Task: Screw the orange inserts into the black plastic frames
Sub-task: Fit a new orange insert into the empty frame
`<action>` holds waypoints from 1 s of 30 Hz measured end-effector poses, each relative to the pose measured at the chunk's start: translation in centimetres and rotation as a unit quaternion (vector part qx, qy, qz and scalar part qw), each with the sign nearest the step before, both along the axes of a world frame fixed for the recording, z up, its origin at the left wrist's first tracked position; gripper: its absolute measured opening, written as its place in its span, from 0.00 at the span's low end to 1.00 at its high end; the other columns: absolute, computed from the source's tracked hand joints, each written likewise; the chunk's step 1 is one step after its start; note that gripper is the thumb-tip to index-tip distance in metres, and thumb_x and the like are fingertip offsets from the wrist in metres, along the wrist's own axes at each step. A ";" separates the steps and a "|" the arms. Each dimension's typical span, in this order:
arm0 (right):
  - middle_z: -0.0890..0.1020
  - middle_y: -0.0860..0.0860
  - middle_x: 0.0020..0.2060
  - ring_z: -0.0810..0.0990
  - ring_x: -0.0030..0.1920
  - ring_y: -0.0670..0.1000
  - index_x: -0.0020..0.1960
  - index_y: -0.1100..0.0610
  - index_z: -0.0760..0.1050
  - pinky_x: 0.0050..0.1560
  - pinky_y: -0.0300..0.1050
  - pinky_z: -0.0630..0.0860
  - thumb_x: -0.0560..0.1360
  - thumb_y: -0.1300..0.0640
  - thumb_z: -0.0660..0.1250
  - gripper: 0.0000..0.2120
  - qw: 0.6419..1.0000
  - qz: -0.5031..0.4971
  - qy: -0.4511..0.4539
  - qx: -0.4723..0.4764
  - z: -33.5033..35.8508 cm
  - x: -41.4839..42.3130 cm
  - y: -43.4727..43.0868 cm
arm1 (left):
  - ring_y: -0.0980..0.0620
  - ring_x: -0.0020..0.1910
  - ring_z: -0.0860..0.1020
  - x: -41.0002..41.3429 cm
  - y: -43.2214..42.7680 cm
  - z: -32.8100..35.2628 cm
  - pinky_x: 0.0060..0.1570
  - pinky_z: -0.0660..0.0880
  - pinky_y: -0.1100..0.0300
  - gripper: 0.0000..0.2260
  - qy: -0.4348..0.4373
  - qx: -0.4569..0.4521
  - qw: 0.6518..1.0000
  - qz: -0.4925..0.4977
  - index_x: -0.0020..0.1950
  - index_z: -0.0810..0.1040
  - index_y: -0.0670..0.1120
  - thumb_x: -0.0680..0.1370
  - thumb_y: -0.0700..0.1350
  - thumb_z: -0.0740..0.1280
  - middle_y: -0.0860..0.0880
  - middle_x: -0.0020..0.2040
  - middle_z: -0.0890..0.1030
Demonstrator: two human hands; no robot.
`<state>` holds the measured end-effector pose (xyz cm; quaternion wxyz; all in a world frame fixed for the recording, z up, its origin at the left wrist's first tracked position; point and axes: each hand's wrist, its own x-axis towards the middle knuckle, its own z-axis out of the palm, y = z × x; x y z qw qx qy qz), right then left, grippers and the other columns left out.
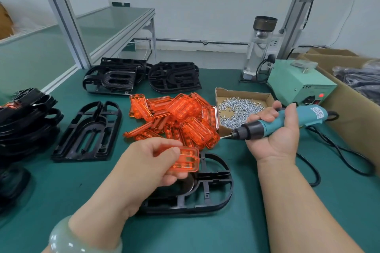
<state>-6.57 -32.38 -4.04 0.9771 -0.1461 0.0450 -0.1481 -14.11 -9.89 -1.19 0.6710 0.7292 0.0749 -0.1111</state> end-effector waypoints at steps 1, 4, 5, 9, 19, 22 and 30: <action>0.71 0.43 0.28 0.71 0.25 0.41 0.43 0.52 0.72 0.32 0.35 0.71 0.72 0.45 0.66 0.10 1.000 0.000 0.001 0.000 0.0 0.0 0.0 | 0.52 0.35 0.84 0.1 0.3 0.0 0.29 0.75 0.65 0.04 -0.031 0.048 0.998 0.013 0.45 0.82 0.51 0.75 0.43 0.68 0.50 0.36 0.84; 0.71 0.43 0.27 0.71 0.25 0.41 0.43 0.52 0.73 0.32 0.35 0.72 0.70 0.45 0.67 0.11 1.000 0.000 0.004 0.000 0.1 0.0 0.1 | 0.61 0.27 0.77 0.4 1.3 0.1 0.29 0.71 0.69 0.04 -0.137 0.211 0.966 0.054 0.37 0.82 0.56 0.70 0.47 0.72 0.58 0.30 0.81; 0.71 0.43 0.27 0.71 0.25 0.41 0.43 0.52 0.73 0.31 0.35 0.72 0.69 0.45 0.67 0.11 1.000 0.000 0.005 0.000 0.1 0.0 0.1 | 0.62 0.27 0.76 0.6 1.7 0.2 0.28 0.69 0.71 0.04 -0.155 0.246 0.955 0.065 0.36 0.81 0.55 0.69 0.47 0.73 0.60 0.30 0.80; 0.70 0.43 0.28 0.71 0.25 0.41 0.43 0.52 0.72 0.32 0.35 0.71 0.69 0.45 0.67 0.11 1.000 -0.001 0.001 -0.002 0.1 0.0 0.1 | 0.62 0.30 0.77 1.0 2.5 -0.1 0.32 0.68 0.67 0.04 -0.143 0.279 0.948 0.059 0.36 0.81 0.54 0.69 0.47 0.75 0.60 0.33 0.81; 0.69 0.43 0.28 0.70 0.24 0.41 0.42 0.52 0.72 0.31 0.35 0.72 0.78 0.45 0.62 0.11 1.000 0.002 0.010 -0.003 0.0 0.0 0.2 | 0.61 0.33 0.76 0.6 2.0 -2.2 0.34 0.68 0.62 0.06 -0.127 0.331 0.934 0.035 0.36 0.79 0.65 0.68 0.54 0.73 0.56 0.33 0.79; 0.70 0.43 0.28 0.71 0.25 0.41 0.42 0.52 0.73 0.31 0.35 0.72 0.75 0.45 0.65 0.10 1.000 0.006 0.006 -0.004 0.0 0.0 0.3 | 0.60 0.39 0.76 0.7 2.3 -2.2 0.38 0.70 0.61 0.06 -0.119 0.349 0.929 0.027 0.33 0.80 0.63 0.68 0.54 0.74 0.57 0.38 0.78; 0.70 0.43 0.28 0.71 0.24 0.41 0.42 0.52 0.72 0.31 0.35 0.72 0.76 0.45 0.64 0.11 1.000 0.005 0.004 -0.007 0.0 -0.1 0.4 | 0.58 0.38 0.75 0.7 2.6 -2.7 0.38 0.70 0.61 0.09 -0.133 0.390 0.911 0.013 0.30 0.78 0.57 0.69 0.50 0.75 0.54 0.40 0.77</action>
